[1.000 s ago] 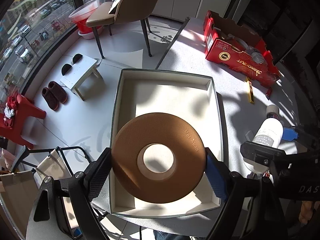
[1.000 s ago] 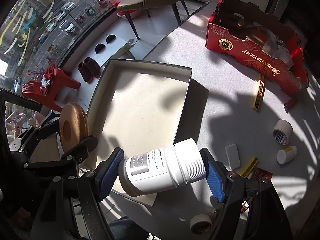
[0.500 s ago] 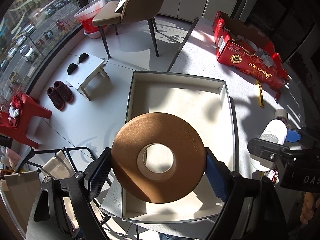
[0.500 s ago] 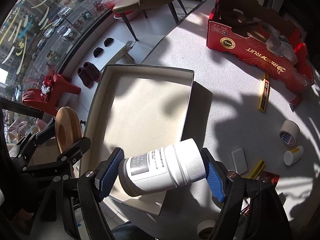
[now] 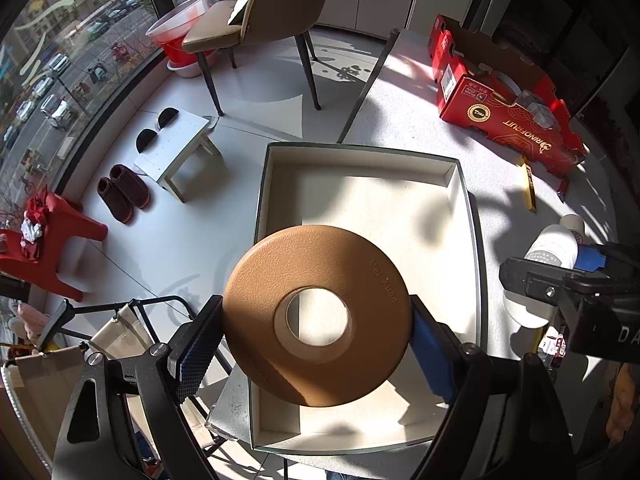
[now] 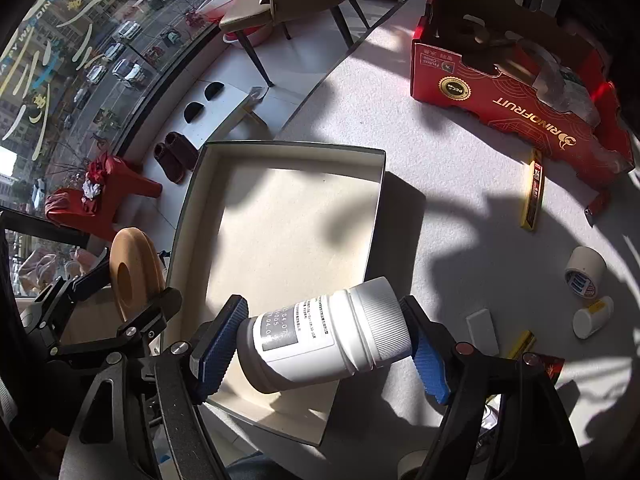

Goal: Organize rigid objects
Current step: 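Carry brown tape roll and white pill bottle over the white tray with both tools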

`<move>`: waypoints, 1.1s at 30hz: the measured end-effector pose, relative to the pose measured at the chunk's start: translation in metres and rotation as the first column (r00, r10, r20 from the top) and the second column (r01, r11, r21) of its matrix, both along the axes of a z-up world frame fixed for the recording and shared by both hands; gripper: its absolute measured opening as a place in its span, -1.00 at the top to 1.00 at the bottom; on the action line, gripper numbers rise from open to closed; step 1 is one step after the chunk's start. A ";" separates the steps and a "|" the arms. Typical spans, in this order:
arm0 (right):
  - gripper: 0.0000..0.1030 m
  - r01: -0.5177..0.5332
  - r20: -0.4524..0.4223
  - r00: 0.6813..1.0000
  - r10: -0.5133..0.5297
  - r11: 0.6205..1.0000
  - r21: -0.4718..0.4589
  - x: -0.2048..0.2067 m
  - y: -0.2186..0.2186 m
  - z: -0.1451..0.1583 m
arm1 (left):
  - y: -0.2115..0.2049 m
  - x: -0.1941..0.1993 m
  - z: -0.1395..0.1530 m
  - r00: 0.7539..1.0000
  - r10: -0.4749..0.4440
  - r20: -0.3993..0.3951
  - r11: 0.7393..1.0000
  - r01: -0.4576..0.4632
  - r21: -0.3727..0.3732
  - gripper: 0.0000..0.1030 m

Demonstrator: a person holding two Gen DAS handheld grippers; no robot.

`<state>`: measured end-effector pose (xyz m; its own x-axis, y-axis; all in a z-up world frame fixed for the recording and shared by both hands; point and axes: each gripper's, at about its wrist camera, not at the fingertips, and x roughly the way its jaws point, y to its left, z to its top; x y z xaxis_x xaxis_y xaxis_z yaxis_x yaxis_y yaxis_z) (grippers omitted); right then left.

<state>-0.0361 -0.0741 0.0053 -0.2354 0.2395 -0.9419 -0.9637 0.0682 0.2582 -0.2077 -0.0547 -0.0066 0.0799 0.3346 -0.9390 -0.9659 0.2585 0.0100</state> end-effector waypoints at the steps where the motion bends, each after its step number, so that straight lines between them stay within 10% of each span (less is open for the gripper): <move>1: -0.51 0.002 -0.002 1.000 -0.002 1.000 0.004 0.000 0.001 0.000 | 0.000 0.001 -0.001 1.000 -0.002 -0.004 1.000 0.002 0.000 -0.72; 33: -0.51 0.055 -0.195 0.980 -0.047 0.998 0.032 0.000 0.050 -0.058 | -0.003 0.023 -0.051 0.998 -0.051 -0.032 0.998 0.049 -0.046 -0.72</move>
<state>-0.0365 -0.0244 -0.0528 -0.3991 0.2899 -0.8699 -0.8907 0.1028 0.4429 -0.1846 -0.0572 -0.0580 0.0639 0.2882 -0.9554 -0.9511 0.3076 0.0292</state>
